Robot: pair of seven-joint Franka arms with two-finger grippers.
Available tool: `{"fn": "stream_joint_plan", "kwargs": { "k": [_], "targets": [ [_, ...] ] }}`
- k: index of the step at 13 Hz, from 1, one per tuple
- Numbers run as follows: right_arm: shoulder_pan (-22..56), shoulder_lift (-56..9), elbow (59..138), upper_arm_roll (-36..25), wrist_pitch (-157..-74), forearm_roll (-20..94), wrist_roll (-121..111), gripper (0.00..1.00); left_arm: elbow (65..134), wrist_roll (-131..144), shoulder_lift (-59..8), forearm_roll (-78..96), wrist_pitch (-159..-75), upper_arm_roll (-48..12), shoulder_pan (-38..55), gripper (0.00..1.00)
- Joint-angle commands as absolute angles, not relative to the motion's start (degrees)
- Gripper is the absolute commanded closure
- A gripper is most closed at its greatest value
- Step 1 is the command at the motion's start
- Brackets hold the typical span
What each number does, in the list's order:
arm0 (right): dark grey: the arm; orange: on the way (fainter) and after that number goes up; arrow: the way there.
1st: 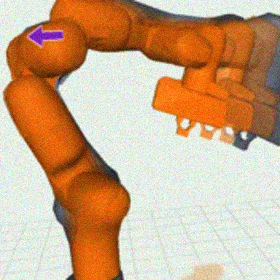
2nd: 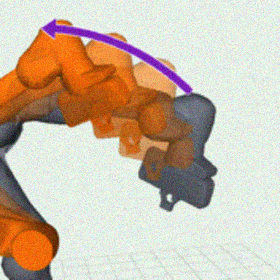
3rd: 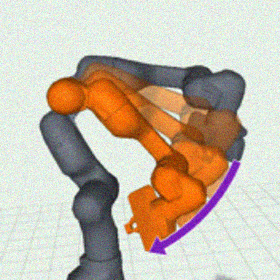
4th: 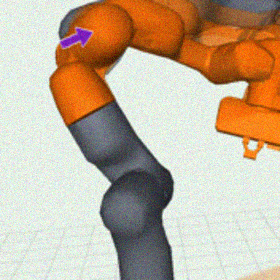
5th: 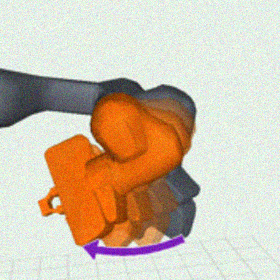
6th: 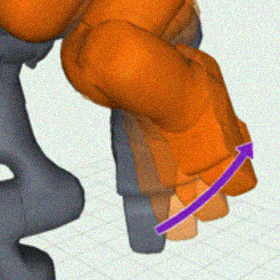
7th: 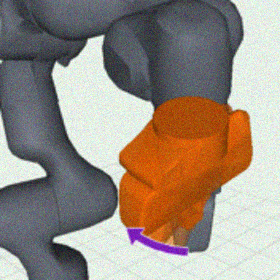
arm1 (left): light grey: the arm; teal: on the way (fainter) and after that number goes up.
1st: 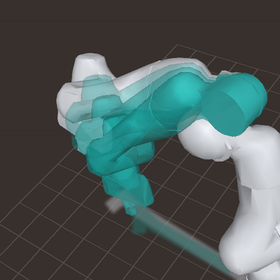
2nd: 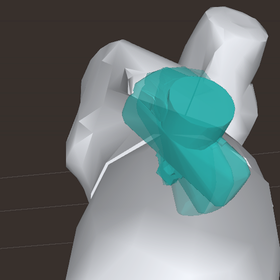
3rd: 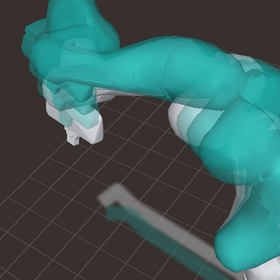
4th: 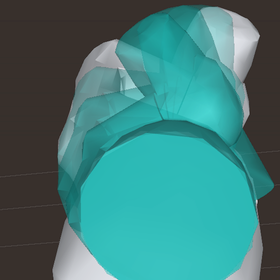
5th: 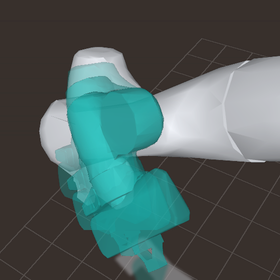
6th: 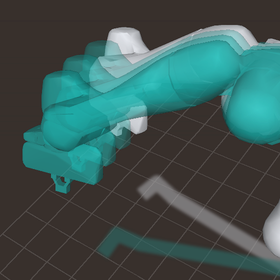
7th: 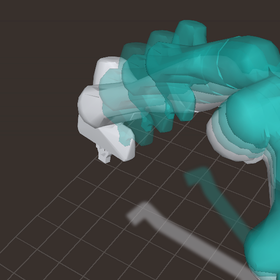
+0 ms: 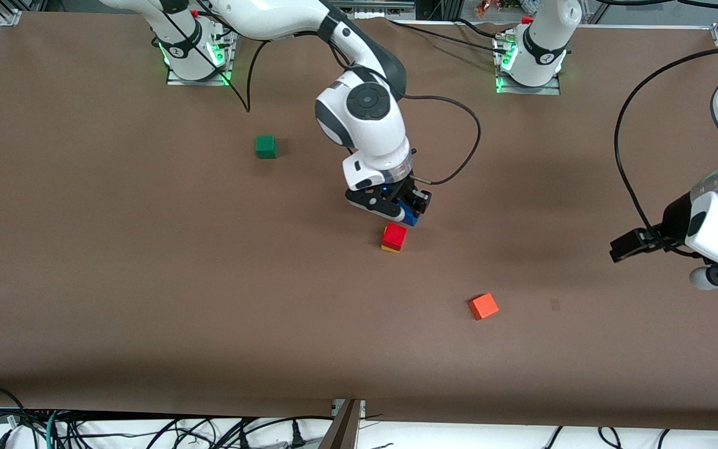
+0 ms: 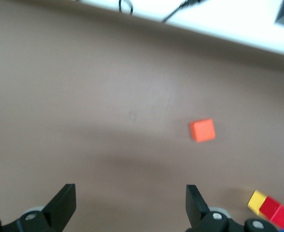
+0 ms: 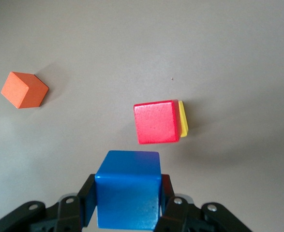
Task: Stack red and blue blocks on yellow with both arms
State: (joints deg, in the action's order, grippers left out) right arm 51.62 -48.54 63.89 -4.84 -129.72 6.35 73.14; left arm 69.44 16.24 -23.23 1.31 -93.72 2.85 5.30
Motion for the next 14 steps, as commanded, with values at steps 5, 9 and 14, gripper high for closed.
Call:
{"fn": "stream_joint_plan", "kwargs": {
  "k": [5,9,14],
  "targets": [
    [50.45,-50.36,60.56,-5.62,-129.29,3.69,70.23,0.51,74.42,13.89,-16.54,1.76,-83.24,1.32,3.78,0.00],
    [50.27,-50.36,60.64,-5.89,-129.37,2.55,68.38,0.49,85.41,13.89,-9.42,1.50,-87.26,-3.59,-1.93,0.00],
    [50.19,-50.89,60.73,-5.98,-129.46,2.37,66.80,0.48,86.40,13.45,-9.75,1.50,-88.06,-4.13,-2.64,0.00]
  ]
}}
